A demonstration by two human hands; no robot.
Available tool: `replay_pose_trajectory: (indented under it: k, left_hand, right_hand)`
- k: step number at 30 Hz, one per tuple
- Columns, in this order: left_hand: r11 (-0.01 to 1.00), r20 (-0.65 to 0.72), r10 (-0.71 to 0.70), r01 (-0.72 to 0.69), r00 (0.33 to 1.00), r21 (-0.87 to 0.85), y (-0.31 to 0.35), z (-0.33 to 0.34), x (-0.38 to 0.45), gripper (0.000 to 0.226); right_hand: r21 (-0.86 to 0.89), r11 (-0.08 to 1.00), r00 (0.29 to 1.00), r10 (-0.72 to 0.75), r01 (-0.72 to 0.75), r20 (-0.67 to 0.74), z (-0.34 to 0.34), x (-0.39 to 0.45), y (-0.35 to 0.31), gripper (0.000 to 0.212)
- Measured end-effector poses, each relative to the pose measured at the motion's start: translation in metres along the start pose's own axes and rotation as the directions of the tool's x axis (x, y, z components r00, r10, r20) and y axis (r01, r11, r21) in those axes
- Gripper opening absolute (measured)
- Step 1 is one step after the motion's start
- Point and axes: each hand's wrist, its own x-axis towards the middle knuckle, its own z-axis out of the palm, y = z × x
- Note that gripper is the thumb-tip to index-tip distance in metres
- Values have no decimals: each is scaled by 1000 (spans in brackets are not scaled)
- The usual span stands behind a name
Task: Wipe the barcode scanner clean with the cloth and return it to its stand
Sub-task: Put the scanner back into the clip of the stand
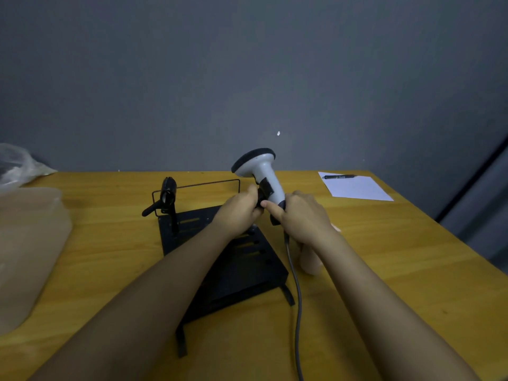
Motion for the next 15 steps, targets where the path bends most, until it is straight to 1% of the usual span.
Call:
replay_pose_trajectory:
  k: [2,8,11,15]
  left_hand:
    - [1000,33,4,-5,999,30,-1,-3,2,15]
    - [1000,127,0,0,992,-3,-4,-17,10,16]
    - [1000,151,0,4,989,-24,-5,-21,9,17]
    - [998,186,-1,13,983,-66,1,-27,6,11]
  right_hand:
    - [7,1000,1000,5,-5,-7,4,-1,0,48]
    - [13,996,993,90,-89,-75,5,5,-11,58]
    - [-21,994,987,102,-105,-127,10,2,-18,59]
    - [-80,985,976,139,-153,-168,11,-4,-25,60]
